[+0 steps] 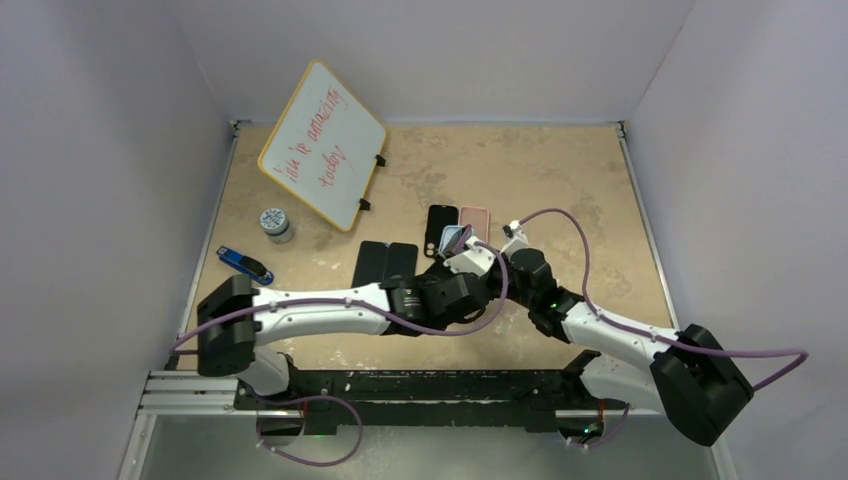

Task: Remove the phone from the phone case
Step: Remove the phone case from the phone, then place the phone case at the center of the board.

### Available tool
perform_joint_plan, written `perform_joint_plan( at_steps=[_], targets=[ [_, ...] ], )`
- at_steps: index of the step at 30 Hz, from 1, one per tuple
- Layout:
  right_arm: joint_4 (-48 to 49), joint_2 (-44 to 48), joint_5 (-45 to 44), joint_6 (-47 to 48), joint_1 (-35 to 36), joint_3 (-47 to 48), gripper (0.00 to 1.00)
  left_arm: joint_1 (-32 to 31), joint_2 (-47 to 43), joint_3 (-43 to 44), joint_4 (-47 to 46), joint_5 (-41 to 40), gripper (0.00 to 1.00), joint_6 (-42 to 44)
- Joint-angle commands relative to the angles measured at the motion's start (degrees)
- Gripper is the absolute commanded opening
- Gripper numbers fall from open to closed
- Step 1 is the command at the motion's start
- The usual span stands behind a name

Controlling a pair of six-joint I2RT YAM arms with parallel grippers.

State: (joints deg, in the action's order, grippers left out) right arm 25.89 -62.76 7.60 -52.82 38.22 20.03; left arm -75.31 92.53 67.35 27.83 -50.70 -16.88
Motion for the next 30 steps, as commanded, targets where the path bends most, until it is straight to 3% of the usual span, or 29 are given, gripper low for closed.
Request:
perform_joint_plan(
  at_steps=[1, 8, 15, 20, 30],
  targets=[
    [0.7, -0.9, -3.2, 1.8, -0.5, 2.9, 0.0, -0.4, -10.3, -0.4, -4.1, 3.2, 0.0, 0.3],
    [-9.2, 0.0, -2.8, 8.7, -5.3, 7.8, 0.0, 1.9, -19.4, -0.3, -2.4, 9.4, 0.0, 2.5],
    [-17.6, -0.9, 6.6, 17.6, -22.9, 11.5, 0.0, 7.4, -27.0, -1.4, 8.1, 8.5, 0.0, 0.4],
    [-23.0, -7.3, 9.6, 24.6, -30.3, 16.0, 0.0, 7.4, -29.1, -1.1, 15.6, 2.7, 0.0, -2.3],
    [-18.7, -24.3, 23.6, 28.0, -37.8, 21.8, 0.0, 7.4, -28.9, -3.3, 13.3, 3.0, 0.0, -4.0]
  ],
)
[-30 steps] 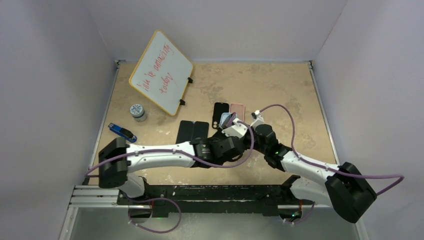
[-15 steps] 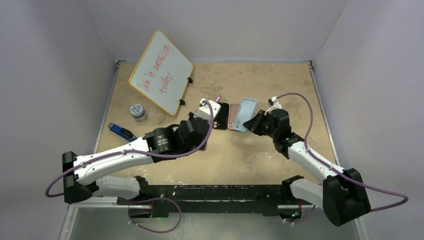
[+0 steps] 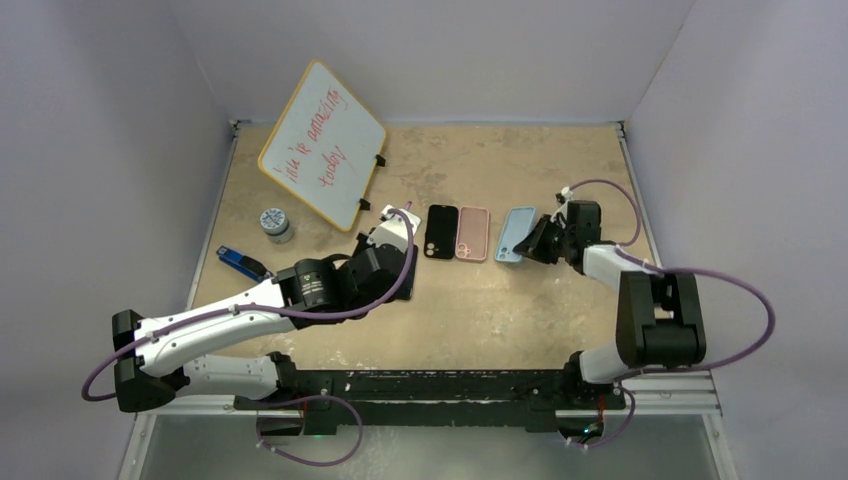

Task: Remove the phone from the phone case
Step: Place the phone case at the center of the board.

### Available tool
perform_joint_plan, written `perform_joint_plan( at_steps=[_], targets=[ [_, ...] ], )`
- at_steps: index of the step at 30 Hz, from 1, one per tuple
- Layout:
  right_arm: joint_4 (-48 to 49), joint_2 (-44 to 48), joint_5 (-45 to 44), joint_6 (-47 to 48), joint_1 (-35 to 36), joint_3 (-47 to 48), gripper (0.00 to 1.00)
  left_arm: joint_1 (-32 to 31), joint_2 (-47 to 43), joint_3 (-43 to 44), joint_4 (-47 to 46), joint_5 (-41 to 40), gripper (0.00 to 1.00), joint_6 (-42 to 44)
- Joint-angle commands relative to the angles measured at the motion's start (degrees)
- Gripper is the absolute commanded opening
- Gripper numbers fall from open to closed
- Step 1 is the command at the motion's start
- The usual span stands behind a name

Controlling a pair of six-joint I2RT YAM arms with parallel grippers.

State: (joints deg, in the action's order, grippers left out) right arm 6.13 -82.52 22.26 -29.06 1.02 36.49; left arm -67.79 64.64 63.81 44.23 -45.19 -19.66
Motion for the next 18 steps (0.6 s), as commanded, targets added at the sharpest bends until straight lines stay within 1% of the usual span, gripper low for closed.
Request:
perform_joint_plan(
  at_steps=[1, 5, 8, 13, 18],
  targets=[
    [0.9, -6.2, 10.6, 4.9, -0.6, 6.0, 0.0, -0.2, -1.0, 0.1, -3.1, -2.7, 0.0, -1.3],
    [1.5, -11.6, 16.3, 6.2, -0.7, 7.2, 0.0, -0.2, -0.8, -0.2, -3.2, -3.3, 0.0, -1.3],
    [0.6, -13.4, 17.8, 7.4, -0.7, 7.7, 0.0, -0.2, 0.1, -0.3, -3.2, -3.8, 0.0, -1.3],
    [-2.2, -14.3, 17.1, 9.7, -0.8, 9.5, 0.1, -0.2, 2.2, -0.3, -3.5, -3.9, 0.0, -1.2],
    [-5.0, -14.9, 15.7, 11.6, -0.7, 11.3, 0.29, 0.1, 3.3, -0.4, -3.6, -4.3, 0.0, -1.2]
  ],
)
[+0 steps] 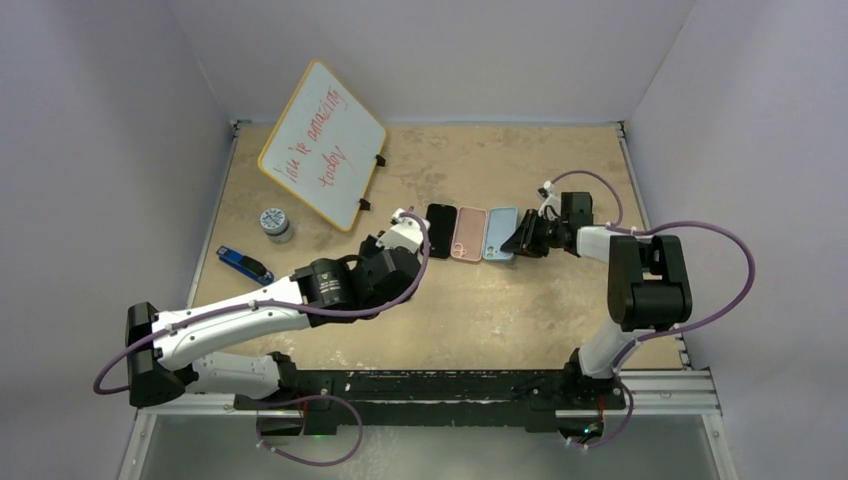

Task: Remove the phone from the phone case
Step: Place the phone case at the center of the board.

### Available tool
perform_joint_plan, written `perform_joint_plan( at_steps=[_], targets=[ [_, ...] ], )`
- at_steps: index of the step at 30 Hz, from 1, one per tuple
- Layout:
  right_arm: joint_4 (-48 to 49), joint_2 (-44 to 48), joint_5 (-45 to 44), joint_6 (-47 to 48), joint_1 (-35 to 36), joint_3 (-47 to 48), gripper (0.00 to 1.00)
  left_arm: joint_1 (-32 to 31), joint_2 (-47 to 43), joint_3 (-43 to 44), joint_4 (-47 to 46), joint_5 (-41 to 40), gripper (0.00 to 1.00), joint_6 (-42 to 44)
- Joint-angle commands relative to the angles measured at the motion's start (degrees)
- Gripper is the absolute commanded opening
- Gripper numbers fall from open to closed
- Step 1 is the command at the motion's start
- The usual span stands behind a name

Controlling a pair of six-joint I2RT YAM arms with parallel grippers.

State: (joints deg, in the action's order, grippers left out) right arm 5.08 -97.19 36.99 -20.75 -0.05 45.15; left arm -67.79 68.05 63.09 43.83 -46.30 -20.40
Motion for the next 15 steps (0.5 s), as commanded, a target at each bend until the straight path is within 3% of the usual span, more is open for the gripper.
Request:
perform_joint_plan(
  at_steps=[1, 11, 15],
  targets=[
    [-4.3, -0.2, 0.7, 3.6, 0.3, 2.9, 0.34, 0.2, 0.1, 0.1, -3.3, -3.3, 0.0, -0.4],
    [-3.0, 6.0, -6.0, 3.2, 0.3, 0.3, 0.94, 2.4, 6.0, 0.9, -1.2, -4.0, 0.0, 0.3],
    [-0.5, 10.8, -9.8, 1.8, 0.4, -2.1, 0.99, 4.9, 9.0, 1.5, 2.0, -4.0, 0.0, 0.3]
  ],
)
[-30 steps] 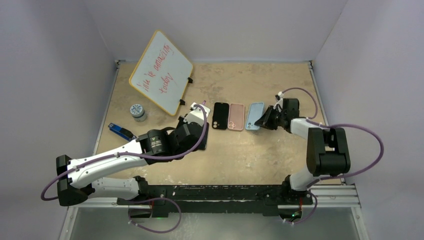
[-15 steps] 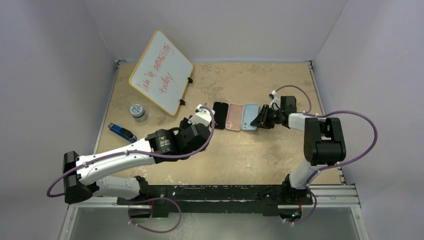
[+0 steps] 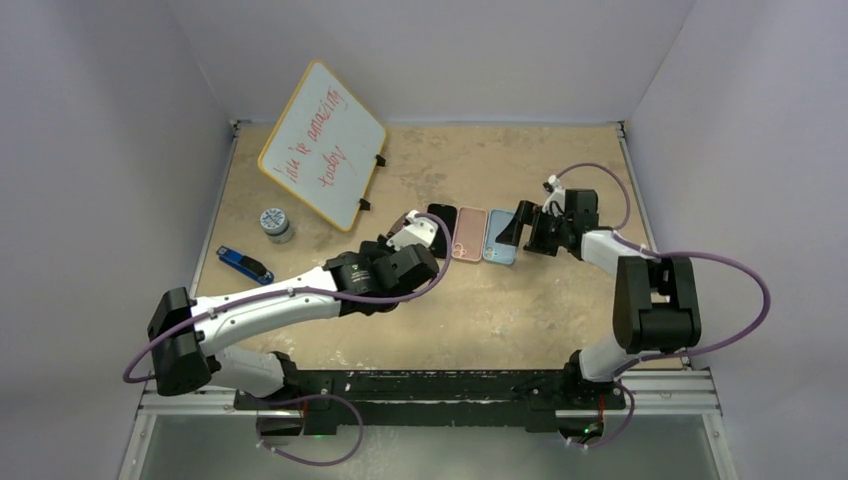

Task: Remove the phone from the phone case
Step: Place the phone case at the center of the board, then place the phone at the center of the board.

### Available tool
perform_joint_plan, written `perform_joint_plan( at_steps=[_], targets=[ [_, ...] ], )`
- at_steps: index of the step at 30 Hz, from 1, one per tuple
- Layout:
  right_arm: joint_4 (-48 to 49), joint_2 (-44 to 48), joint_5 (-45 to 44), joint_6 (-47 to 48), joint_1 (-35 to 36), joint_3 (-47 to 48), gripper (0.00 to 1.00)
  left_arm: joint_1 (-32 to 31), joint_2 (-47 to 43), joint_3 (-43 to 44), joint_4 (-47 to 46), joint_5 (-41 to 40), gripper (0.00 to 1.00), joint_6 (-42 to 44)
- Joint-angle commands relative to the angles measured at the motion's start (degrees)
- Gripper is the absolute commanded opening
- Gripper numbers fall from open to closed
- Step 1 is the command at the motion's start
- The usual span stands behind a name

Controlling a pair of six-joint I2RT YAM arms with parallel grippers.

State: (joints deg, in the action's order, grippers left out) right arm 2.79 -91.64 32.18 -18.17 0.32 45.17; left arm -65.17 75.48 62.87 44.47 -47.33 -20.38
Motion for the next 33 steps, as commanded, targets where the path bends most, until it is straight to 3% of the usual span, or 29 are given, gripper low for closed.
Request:
perform_joint_plan(
  at_steps=[1, 9, 15, 21, 24, 33],
  targets=[
    [2.6, 6.9, -6.1, -1.2, 0.1, -2.8, 0.99, 3.2, 2.3, 1.8, 1.7, -2.5, 0.0, 0.4],
    [8.5, 19.3, -10.4, -3.8, 0.1, -8.4, 0.99, 11.2, 7.9, 1.1, 3.0, 1.7, 0.0, 2.8],
    [9.9, 20.2, -7.1, -4.8, 1.5, -9.3, 0.99, 15.8, 10.9, -0.3, 4.5, 2.7, 0.0, 5.2],
    [8.8, 20.6, -7.5, -4.5, 3.3, -8.8, 0.99, 16.3, 11.4, -0.3, 3.9, 5.1, 0.0, 6.1],
    [8.7, 20.9, -7.7, -4.5, 3.3, -8.7, 0.99, 15.2, 11.6, 1.5, 4.2, 7.0, 0.0, 5.2],
    [8.7, 21.5, -8.3, -4.5, 3.8, -8.9, 0.99, 2.2, 18.0, 12.2, 10.4, 7.5, 0.0, -4.2]
  ],
)
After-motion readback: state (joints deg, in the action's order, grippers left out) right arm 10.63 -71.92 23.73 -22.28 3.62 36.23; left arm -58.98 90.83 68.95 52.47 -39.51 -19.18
